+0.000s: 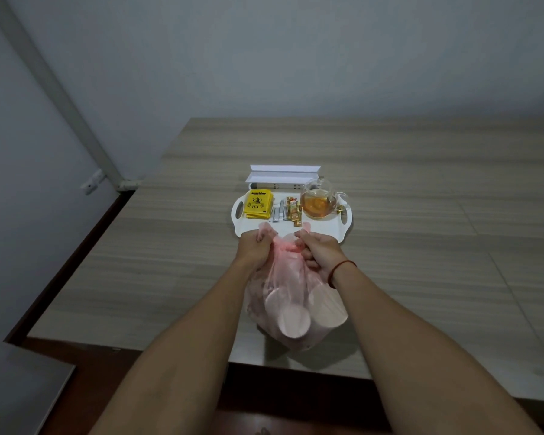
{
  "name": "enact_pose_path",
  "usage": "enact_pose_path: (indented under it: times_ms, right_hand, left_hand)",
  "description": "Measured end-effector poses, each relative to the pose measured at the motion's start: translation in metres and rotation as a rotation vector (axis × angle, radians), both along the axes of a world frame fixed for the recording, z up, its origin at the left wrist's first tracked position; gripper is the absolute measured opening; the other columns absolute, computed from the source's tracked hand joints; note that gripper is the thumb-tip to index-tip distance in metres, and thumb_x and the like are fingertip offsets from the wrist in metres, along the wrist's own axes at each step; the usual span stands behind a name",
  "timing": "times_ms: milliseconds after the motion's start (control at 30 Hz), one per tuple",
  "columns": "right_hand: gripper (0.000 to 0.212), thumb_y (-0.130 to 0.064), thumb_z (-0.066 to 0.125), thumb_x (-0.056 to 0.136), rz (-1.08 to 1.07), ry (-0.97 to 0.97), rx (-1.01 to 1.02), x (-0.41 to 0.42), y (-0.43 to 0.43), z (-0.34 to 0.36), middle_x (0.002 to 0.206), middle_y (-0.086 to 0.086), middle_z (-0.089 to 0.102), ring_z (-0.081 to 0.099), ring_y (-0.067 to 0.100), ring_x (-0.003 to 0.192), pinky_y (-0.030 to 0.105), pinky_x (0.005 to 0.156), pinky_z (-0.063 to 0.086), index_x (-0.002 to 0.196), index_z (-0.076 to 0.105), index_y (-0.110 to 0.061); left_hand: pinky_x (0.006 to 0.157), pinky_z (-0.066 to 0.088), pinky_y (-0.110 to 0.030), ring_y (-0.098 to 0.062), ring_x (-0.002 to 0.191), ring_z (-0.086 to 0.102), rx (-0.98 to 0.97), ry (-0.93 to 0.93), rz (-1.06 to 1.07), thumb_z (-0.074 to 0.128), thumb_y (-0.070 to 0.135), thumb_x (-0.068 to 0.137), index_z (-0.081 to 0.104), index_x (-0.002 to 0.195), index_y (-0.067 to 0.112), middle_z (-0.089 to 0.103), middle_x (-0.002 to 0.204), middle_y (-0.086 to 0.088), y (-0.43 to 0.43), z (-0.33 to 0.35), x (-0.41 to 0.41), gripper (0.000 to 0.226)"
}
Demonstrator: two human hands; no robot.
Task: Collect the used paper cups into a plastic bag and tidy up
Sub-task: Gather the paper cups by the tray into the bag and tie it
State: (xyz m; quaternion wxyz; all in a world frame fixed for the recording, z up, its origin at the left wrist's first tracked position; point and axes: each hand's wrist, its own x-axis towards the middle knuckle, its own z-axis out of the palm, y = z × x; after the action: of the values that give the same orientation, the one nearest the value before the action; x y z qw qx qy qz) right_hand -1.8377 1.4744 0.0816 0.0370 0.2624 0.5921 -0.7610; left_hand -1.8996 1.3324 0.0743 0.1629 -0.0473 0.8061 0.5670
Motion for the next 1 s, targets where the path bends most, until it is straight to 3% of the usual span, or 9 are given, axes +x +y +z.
enact_pose_path:
  times_ms: [100,233,367,500,600,700,800,900,1000]
  right_hand:
    - [0.021,-0.029,0.059,0.094,-0.001,0.031,-0.051,0.000,-0.004,0.000,0.060,-0.004,0.049,0.030,0.001,0.033,0.014,0.030,0.023,0.095,0.068,-0.010]
    - [0.023,-0.032,0.059,0.093,0.039,0.028,-0.050,0.000,-0.010,0.003,0.053,-0.007,0.048,0.029,0.002,0.032,0.015,0.030,0.021,0.098,0.068,-0.011]
    - [0.023,-0.035,0.059,0.093,0.060,0.021,0.001,-0.001,-0.016,0.006,0.047,-0.007,0.047,0.028,0.004,0.033,0.015,0.032,0.021,0.085,0.069,-0.016]
    - [0.023,-0.034,0.054,0.095,0.011,-0.017,0.054,-0.006,-0.012,0.008,0.059,-0.002,0.051,0.035,0.007,0.038,0.016,0.035,0.028,0.085,0.067,-0.018]
    - [0.028,-0.039,0.051,0.096,-0.020,0.004,0.062,-0.006,-0.012,0.007,0.060,-0.002,0.053,0.038,0.008,0.041,0.017,0.035,0.031,0.083,0.065,-0.018]
    - [0.030,-0.039,0.049,0.096,-0.057,-0.014,0.058,-0.009,-0.016,0.006,0.049,-0.008,0.049,0.038,0.004,0.035,0.019,0.035,0.030,0.085,0.067,-0.018]
    - [0.031,-0.025,0.035,0.095,-0.098,-0.056,-0.085,-0.012,-0.012,0.006,0.050,-0.007,0.043,0.032,0.005,0.034,0.018,0.033,0.025,0.089,0.063,-0.012]
    - [0.026,-0.007,0.035,0.095,-0.080,-0.059,-0.079,-0.008,-0.008,0.007,0.043,-0.006,0.047,0.033,0.004,0.032,0.017,0.031,0.023,0.076,0.052,-0.011]
    - [0.033,0.012,0.037,0.085,-0.067,-0.045,0.085,-0.003,-0.006,0.002,0.051,0.003,0.050,0.037,0.006,0.030,0.017,0.031,0.026,0.068,0.059,-0.007]
  left_hand:
    - [0.063,0.048,-0.033,-0.023,0.072,0.061,0.140,-0.131,0.202,0.050,0.029,0.097,0.070,0.088,0.015,0.069,0.083,-0.011,0.002,0.001,-0.004,0.025]
    - [0.048,0.048,-0.022,-0.019,0.057,0.062,0.264,-0.267,0.348,0.057,0.018,0.095,0.068,0.101,0.006,0.070,0.075,-0.009,-0.004,0.001,-0.008,0.017]
    - [0.075,0.060,-0.037,-0.025,0.077,0.071,0.407,-0.269,0.416,0.060,0.010,0.092,0.067,0.107,-0.001,0.074,0.090,-0.014,-0.004,0.005,-0.006,0.019]
    - [0.049,0.048,-0.023,-0.014,0.057,0.057,0.484,-0.231,0.329,0.044,0.016,0.102,0.063,0.115,-0.001,0.062,0.071,-0.004,0.005,0.015,-0.003,0.028]
    - [0.056,0.043,-0.023,-0.019,0.063,0.059,0.198,-0.063,0.100,0.037,0.034,0.103,0.068,0.113,0.006,0.063,0.078,-0.011,0.011,0.020,0.000,0.043]
    - [0.054,0.046,-0.025,-0.020,0.059,0.058,0.205,-0.145,-0.054,0.029,0.028,0.098,0.063,0.106,0.006,0.062,0.073,-0.009,0.016,0.024,0.004,0.041]
    - [0.062,0.049,-0.031,-0.024,0.064,0.060,0.163,-0.176,-0.101,0.033,0.022,0.093,0.067,0.100,0.003,0.062,0.065,-0.006,0.016,0.017,0.001,0.039]
    - [0.050,0.043,-0.025,-0.019,0.054,0.052,0.138,-0.131,-0.139,0.040,0.006,0.094,0.064,0.073,0.009,0.056,0.059,-0.006,0.016,0.017,0.003,0.032]
    - [0.046,0.049,-0.017,-0.007,0.048,0.061,0.220,-0.144,-0.174,0.043,-0.007,0.095,0.066,0.100,-0.005,0.065,0.066,-0.007,0.014,0.017,0.006,0.024]
